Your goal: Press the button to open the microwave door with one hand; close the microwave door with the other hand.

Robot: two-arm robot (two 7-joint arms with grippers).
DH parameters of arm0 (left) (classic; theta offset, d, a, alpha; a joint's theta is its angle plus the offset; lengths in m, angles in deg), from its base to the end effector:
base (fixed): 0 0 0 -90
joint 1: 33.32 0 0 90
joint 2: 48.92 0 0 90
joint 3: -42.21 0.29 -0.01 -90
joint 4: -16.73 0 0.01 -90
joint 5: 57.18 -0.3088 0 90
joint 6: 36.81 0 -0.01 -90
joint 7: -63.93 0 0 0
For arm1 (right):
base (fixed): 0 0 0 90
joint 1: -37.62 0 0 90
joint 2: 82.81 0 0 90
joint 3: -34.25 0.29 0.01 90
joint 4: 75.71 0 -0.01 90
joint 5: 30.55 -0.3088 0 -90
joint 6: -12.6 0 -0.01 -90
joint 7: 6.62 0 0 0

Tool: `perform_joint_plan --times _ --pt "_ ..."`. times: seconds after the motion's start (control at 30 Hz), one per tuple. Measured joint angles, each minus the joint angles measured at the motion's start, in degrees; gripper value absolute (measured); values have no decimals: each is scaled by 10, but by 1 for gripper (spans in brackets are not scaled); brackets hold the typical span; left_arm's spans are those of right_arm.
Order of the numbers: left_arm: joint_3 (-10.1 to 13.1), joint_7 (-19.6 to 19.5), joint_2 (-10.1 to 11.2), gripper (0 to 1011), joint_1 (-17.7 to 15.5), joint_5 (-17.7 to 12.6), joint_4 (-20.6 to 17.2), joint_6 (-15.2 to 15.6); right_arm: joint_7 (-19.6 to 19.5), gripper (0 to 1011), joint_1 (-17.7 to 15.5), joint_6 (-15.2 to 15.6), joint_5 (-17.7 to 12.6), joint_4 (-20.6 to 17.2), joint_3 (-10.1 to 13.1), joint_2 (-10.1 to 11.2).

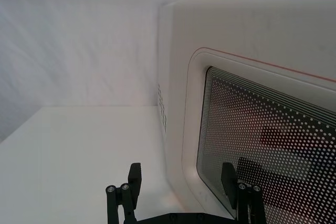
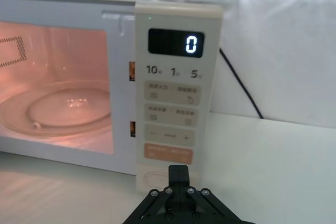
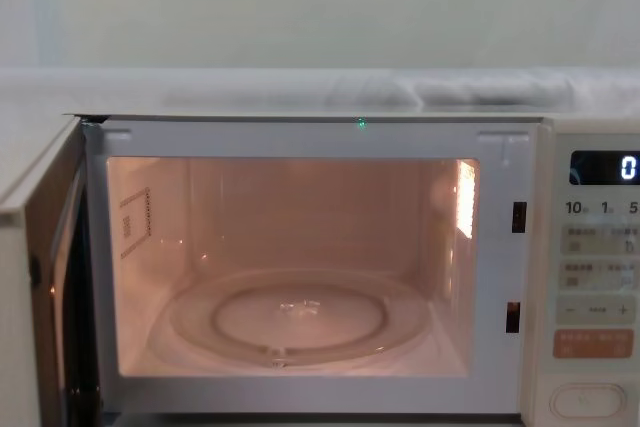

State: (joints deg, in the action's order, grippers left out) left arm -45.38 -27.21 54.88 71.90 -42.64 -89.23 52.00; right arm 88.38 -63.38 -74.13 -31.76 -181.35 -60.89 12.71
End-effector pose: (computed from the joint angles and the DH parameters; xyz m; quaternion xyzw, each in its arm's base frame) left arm 0.2529 0.0375 -0.2852 -0.0174 0.0064 0.6616 0.7496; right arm 0.2715 0.0079 -0.2728 -0.0141 -0.0254 -0.6343 0.7726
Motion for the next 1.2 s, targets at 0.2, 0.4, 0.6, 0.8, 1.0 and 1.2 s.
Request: perform_joint_plan --times 0.2,0.4,0.6,0.8,1.0,1.2 --pt "0 0 0 1001 0 0 0 0 5 0 -18 0 -9 -21 14 6" --pt "0 0 0 1001 0 0 0 0 6 0 -33 0 -14 -40 27 12" --pt "0 0 0 1001 0 0 0 0 6 0 -41 0 -17 -47 36 15" --pt "0 0 0 1001 0 0 0 0 8 0 -42 0 -18 -47 39 16" --pt "0 0 0 1001 0 0 0 0 8 0 -42 0 -18 -47 39 16" --pt "0 0 0 1001 0 0 0 0 8 129 -42 0 -18 -47 38 16"
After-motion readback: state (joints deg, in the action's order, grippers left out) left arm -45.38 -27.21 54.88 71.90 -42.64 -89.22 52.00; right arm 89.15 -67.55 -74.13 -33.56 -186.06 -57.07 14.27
